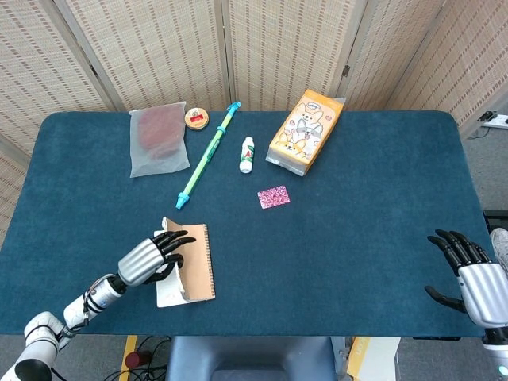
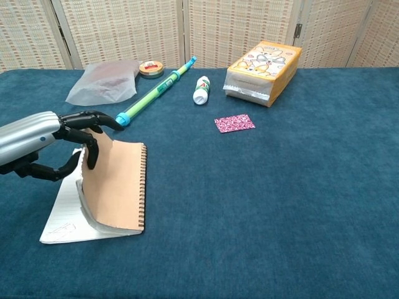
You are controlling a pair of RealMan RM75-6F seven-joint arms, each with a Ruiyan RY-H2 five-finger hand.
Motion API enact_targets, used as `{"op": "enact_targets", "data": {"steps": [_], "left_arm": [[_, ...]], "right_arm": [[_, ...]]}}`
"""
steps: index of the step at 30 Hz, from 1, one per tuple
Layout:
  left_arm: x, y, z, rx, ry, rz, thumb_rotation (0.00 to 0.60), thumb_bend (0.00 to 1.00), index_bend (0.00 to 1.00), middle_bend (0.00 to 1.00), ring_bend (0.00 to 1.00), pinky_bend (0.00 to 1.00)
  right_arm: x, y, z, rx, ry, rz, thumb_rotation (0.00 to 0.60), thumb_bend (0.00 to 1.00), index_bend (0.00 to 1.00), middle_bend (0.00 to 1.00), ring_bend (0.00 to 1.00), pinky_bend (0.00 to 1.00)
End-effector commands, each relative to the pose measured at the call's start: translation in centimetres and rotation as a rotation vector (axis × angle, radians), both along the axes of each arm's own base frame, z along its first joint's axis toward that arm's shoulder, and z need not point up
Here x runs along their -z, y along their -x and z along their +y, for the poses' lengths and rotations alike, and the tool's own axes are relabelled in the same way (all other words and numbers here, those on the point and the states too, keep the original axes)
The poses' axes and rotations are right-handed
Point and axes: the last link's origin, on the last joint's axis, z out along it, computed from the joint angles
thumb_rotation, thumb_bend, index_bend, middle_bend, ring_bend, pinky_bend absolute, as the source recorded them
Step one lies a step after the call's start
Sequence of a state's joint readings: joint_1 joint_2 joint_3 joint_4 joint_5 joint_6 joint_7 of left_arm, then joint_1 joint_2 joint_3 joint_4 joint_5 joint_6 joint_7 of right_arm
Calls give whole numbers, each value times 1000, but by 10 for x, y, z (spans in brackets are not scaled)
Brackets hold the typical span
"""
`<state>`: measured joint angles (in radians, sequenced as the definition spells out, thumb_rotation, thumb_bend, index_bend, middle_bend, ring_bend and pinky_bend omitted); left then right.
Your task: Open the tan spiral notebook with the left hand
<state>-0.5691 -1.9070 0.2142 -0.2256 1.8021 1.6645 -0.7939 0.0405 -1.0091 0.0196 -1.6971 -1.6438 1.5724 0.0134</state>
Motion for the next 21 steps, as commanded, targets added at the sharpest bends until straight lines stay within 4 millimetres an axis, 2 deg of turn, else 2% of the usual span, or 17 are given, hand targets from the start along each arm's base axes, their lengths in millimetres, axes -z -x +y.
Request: {"op": "enact_targets", "data": {"steps": [1, 9, 13, 16, 21], "left_arm": [[-5, 1, 0, 9, -8, -3, 600, 736, 645, 208, 142, 276], [-42, 12, 2, 80, -52, 62, 600, 737, 660, 218, 142, 278], [-58, 8, 3, 148, -82, 77, 600, 737, 655, 220, 142, 278], [-54, -3, 1, 207, -74, 73, 600, 737, 650, 221, 142, 278], [-28, -26, -4, 316, -42, 99, 600, 737, 625, 220, 142, 278]], "right_arm": [[0, 0, 0, -1, 1, -1, 600, 121, 166, 172, 127, 217], [1, -4, 2, -15, 5, -1, 600, 121, 166, 172, 127, 217], [3, -6, 3, -21, 6, -2, 600, 121, 166, 172, 127, 217], [4, -7, 5, -24, 7, -5, 600, 121, 167, 172, 127, 217], [2, -7, 8, -28, 14, -8, 600, 121, 166, 172, 127, 217]]}}
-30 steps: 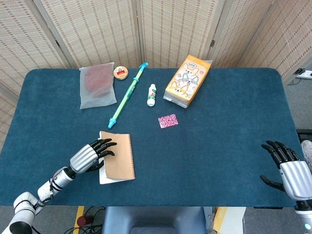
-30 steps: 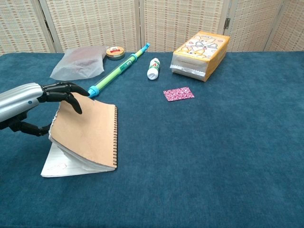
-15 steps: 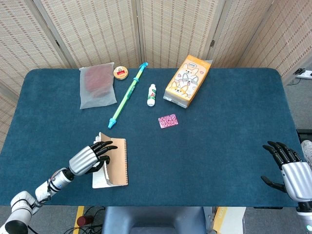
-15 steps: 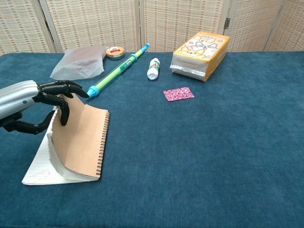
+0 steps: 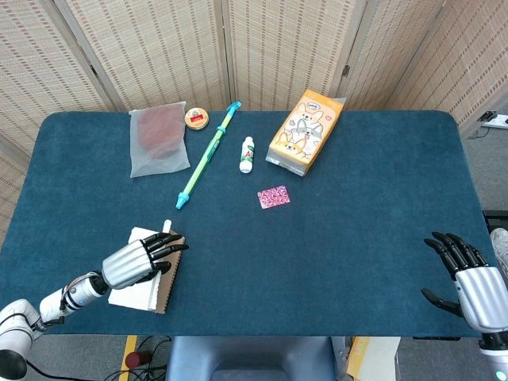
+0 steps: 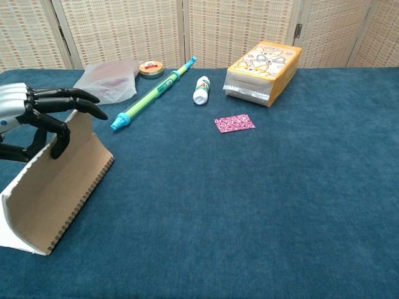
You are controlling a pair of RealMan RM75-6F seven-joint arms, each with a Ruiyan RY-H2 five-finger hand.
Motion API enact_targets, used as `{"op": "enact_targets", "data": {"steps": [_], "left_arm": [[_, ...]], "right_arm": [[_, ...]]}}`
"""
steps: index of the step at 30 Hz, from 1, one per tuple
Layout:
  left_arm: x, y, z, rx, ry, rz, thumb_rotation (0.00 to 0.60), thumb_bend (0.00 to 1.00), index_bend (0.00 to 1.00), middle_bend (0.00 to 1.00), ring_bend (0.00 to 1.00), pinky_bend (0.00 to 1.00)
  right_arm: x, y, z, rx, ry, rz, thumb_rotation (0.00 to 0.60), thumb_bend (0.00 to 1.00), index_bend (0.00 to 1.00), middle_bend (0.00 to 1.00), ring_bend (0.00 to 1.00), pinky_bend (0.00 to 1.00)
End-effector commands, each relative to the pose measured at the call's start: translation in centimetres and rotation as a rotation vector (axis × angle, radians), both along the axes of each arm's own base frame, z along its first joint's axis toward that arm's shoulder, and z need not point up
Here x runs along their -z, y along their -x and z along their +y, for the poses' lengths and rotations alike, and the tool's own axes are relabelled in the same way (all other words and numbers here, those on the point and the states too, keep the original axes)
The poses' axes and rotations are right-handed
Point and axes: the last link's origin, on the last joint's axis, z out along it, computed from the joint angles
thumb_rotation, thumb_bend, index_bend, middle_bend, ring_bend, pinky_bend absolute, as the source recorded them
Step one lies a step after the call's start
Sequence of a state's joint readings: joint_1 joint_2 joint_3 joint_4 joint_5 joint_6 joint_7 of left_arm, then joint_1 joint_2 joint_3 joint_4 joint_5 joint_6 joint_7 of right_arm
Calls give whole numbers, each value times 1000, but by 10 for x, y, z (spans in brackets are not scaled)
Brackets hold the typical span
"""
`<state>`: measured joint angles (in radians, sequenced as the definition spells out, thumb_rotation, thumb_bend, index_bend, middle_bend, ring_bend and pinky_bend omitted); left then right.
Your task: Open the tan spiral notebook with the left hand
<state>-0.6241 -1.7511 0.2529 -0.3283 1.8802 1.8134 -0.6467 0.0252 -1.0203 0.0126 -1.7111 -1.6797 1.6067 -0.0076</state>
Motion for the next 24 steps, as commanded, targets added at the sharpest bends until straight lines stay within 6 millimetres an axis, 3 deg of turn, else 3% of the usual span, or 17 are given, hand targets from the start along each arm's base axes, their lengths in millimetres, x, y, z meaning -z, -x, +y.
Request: {"op": "enact_targets", "data": {"steps": [1, 9, 14, 18, 22, 24], "left_arm": [[23, -20, -4, 86, 34, 28, 600, 737, 619, 220, 142, 278], [68, -55, -6, 74, 40, 76, 600, 737, 604, 220, 138, 278], [83, -74, -6, 9, 25, 67, 600, 737, 597, 221, 137, 278], [90, -84, -8, -72, 21, 47, 600, 719, 417, 191, 136, 278], [87, -93, -9, -175, 37, -28, 600, 435, 175, 135, 128, 278], [82, -95, -6, -218, 33, -51, 600, 399, 135, 126, 125, 278]], "right_arm": [[-1, 1, 2, 1, 3, -1, 600, 121, 166, 172, 127, 217], [-4, 8, 7, 13, 13, -14, 600, 121, 166, 172, 127, 217], [-6, 12, 10, 16, 23, -21, 600, 121, 167, 172, 127, 217], [-7, 14, 11, 18, 26, -25, 600, 121, 167, 172, 127, 217], [-7, 15, 10, 17, 26, -28, 600, 121, 167, 172, 127, 217], [-7, 16, 9, 14, 22, -30, 600, 121, 167, 172, 127, 217]]}}
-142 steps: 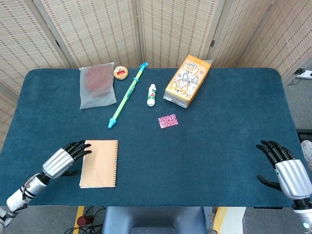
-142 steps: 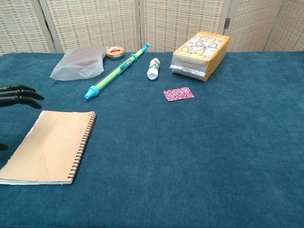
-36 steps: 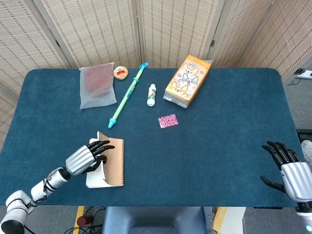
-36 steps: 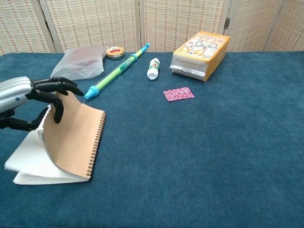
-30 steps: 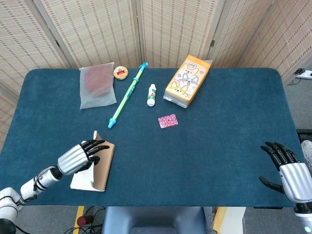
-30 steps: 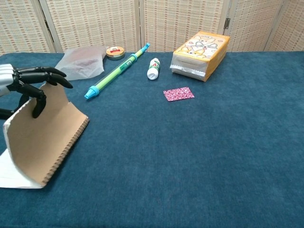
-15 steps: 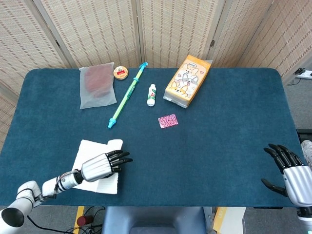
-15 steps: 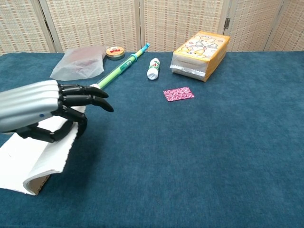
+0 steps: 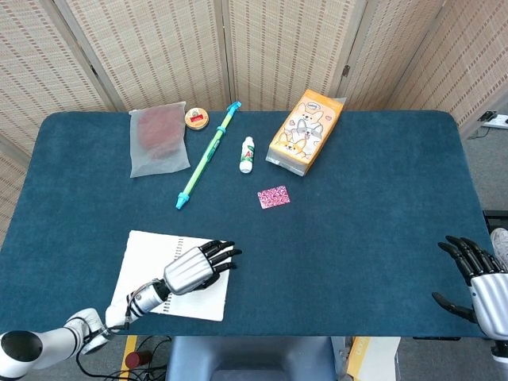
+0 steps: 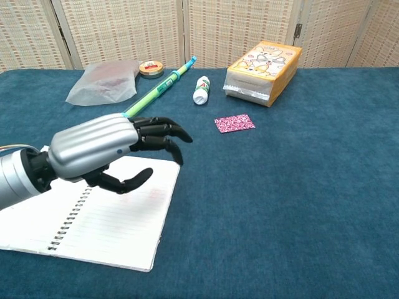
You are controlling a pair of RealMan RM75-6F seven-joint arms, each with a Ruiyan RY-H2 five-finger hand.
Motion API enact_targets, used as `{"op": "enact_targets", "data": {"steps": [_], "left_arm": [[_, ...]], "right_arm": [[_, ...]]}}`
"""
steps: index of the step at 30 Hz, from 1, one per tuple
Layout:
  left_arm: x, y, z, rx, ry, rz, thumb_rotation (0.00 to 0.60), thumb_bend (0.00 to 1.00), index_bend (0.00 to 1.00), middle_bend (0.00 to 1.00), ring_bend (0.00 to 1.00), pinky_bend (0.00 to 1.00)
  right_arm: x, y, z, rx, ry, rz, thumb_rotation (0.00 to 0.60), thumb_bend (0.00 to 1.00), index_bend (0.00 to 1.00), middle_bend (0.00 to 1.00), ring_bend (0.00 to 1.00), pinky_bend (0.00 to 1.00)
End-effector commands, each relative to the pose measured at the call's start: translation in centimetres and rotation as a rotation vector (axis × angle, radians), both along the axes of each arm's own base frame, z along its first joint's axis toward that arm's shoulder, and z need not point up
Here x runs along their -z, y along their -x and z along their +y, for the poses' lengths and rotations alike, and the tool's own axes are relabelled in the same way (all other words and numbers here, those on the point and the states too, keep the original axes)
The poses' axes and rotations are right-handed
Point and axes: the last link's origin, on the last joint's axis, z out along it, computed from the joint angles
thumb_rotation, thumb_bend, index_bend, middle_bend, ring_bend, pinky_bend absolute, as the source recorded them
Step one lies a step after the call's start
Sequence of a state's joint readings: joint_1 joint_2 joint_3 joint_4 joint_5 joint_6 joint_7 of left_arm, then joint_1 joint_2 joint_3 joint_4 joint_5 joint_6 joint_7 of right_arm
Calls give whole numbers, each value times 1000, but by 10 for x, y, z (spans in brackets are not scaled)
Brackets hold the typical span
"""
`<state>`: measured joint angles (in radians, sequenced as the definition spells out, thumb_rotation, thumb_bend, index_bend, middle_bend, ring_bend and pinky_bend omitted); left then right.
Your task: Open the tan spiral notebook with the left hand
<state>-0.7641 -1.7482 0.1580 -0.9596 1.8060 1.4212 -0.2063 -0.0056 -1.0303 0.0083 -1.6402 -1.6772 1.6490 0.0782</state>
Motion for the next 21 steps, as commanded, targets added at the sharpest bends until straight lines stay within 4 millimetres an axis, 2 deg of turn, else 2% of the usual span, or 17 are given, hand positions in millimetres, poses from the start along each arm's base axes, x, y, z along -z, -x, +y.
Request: {"op": "enact_targets", "data": {"steps": [1, 4, 6, 11, 14, 21], "left_arm": [[-11, -6, 9, -106, -24, -43, 600, 391, 130, 125, 123, 278], [-25, -2, 16, -162, -61, -66, 600, 382, 128, 123, 122, 278], [-38, 8, 19, -222, -84, -81, 600, 382, 130, 123, 122, 278], [-72, 45, 21, -383, -166, -62, 600, 382, 142, 123, 122, 279], [-98, 75, 17, -496, -235, -40, 600, 381, 160, 123, 122, 281], [-145, 124, -7, -681, -376, -32, 600, 382, 201, 123, 122, 282]], "right_arm": [[0, 0, -1, -4, -4, -2, 600, 121, 167, 172, 127, 217], [0, 1, -4, -6, -10, -1, 600, 121, 167, 172, 127, 217], [-1, 2, -6, -7, -15, 3, 600, 121, 166, 172, 127, 217], [-2, 2, -13, -11, -32, 18, 600, 121, 166, 172, 127, 217], [-2, 2, -19, -13, -45, 25, 600, 121, 167, 172, 127, 217], [1, 3, -29, -9, -71, 32, 600, 121, 167, 172, 127, 217]]}}
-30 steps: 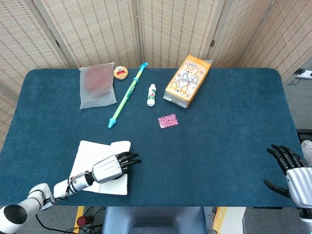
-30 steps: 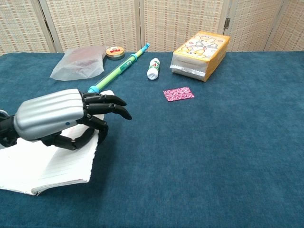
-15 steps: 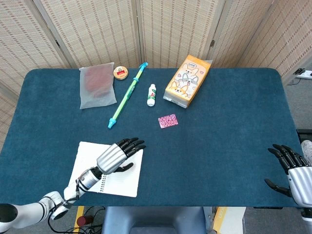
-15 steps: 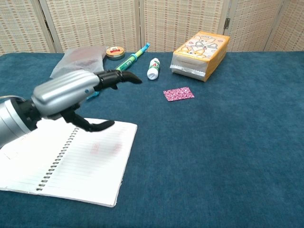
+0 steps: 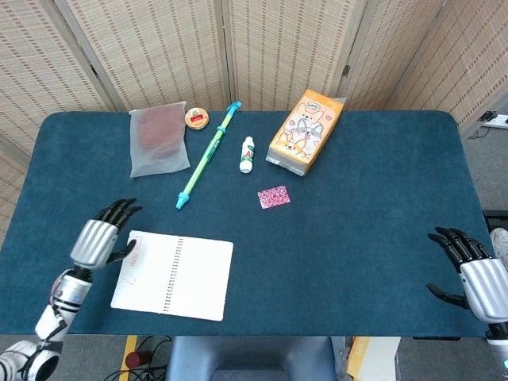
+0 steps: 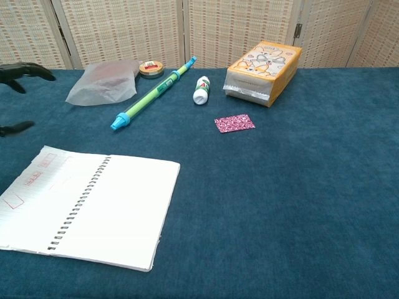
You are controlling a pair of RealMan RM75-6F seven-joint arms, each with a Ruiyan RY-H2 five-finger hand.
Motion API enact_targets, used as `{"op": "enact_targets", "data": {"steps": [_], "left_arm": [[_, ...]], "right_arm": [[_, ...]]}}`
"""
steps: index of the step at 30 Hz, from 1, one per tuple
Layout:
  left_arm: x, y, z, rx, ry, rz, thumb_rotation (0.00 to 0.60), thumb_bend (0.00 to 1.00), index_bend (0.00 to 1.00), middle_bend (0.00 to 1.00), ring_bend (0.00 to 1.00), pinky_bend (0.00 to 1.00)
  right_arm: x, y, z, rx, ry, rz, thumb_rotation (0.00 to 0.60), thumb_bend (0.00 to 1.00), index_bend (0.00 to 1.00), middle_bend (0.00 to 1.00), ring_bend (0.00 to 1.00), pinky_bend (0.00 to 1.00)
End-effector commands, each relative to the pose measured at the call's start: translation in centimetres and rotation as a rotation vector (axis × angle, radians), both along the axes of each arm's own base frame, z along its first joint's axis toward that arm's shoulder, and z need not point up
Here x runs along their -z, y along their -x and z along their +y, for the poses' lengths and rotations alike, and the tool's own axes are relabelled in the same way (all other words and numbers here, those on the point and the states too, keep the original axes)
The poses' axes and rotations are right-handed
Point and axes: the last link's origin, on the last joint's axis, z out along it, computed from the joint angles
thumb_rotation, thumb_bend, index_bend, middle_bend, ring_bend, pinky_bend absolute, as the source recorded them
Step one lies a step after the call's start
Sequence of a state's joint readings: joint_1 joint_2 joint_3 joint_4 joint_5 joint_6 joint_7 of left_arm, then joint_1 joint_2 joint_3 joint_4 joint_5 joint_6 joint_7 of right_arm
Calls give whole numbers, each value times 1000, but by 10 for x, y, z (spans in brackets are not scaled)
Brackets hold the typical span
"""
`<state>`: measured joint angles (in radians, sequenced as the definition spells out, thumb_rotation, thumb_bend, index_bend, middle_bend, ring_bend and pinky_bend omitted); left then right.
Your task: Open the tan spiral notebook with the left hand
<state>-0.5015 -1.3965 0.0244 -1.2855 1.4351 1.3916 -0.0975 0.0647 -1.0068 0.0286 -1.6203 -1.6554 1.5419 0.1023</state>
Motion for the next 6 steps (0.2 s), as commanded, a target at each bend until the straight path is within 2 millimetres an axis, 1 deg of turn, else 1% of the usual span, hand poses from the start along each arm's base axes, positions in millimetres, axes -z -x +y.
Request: {"op": "enact_targets", "data": {"steps": [1, 6], "left_arm": [[-23, 21, -17, -96, -81, -2, 600, 382, 206, 123, 122, 282], [-44, 40, -44, -183, -155, 24, 600, 382, 217, 123, 122, 281]], "right_arm": [[1, 1, -4, 3, -5, 1, 600, 122, 167, 172, 127, 217], [5, 2, -7, 10, -14, -2, 600, 121, 166, 172, 127, 217]]}}
